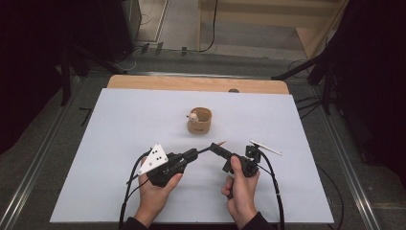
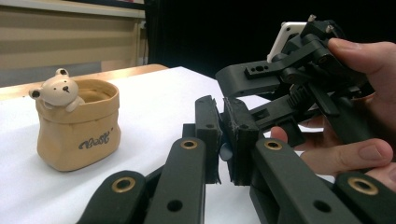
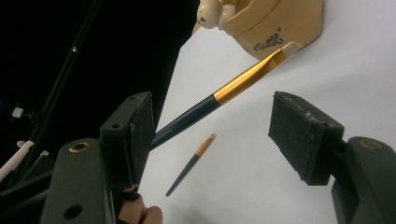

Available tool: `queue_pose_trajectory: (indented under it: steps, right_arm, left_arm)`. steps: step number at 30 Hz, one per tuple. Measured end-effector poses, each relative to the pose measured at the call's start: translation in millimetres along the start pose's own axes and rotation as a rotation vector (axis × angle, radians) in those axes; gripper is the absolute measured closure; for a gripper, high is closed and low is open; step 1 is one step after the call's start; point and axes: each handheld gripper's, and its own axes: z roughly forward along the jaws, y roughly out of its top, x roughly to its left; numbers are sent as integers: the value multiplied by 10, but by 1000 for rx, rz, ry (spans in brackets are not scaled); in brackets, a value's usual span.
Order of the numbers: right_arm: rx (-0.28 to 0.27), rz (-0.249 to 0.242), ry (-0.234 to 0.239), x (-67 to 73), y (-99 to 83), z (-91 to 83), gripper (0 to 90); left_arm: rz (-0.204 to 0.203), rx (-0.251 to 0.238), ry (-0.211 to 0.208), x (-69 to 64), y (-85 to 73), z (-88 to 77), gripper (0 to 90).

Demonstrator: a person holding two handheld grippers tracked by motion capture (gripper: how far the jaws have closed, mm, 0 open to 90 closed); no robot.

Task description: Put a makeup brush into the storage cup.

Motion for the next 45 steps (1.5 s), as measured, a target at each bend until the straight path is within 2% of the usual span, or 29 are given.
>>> queue_pose_trajectory:
  steps: [4, 9, 13, 20, 24, 26, 27, 28, 29, 31, 32, 38, 40, 41, 43, 45]
  right_arm:
    - [-6, 13, 10, -4, -3, 10, 342]
    - [2, 53, 14, -20, 0, 27, 382]
    - [3, 55, 19, -55, -2, 42, 422]
    - [3, 75, 82, -76, 11, 62, 499]
    - [6, 78, 89, -85, 10, 62, 583]
    - [3, 89, 109, -105, 7, 59, 650]
    - [-8, 102, 135, -124, 2, 55, 702]
    - [-10, 118, 193, -143, 7, 45, 829]
    - [-8, 102, 204, -139, 11, 42, 841]
    - [-22, 69, 236, -118, 17, 24, 844]
    - [-27, 36, 241, -94, 20, 19, 844]
    - [-30, -114, 234, 38, 31, 8, 845]
    - [-39, -165, 210, 61, 35, 5, 844]
    - [-46, -181, 196, 66, 37, 3, 844]
    - [-51, -206, 177, 69, 48, -5, 844]
    - [-60, -239, 153, 74, 63, -10, 844]
  left_arm:
    - [3, 1, -3, -10, -6, 6, 858]
    - [9, 2, -7, -24, -11, 14, 858]
    - [9, 1, -9, -33, -13, 19, 858]
    - [12, 5, -22, -50, -21, 36, 858]
    - [10, 1, -23, -49, -19, 31, 858]
    - [-10, 11, -43, -26, -25, 41, 856]
    - [-44, 31, -85, 5, -42, 62, 848]
    - [-65, 36, -114, 16, -55, 72, 807]
    - [-72, 45, -127, 19, -67, 84, 724]
    - [-66, 46, -123, 3, -69, 104, 546]
    - [-66, 43, -121, 1, -65, 108, 481]
    - [-72, 51, -74, 10, -27, 70, 222]
    - [-62, 59, -57, 14, -15, 41, 130]
    - [-58, 61, -56, 14, -10, 24, 110]
    - [-51, 63, -53, 26, 3, -9, 15]
    - [-52, 56, -55, 49, 10, -53, 0]
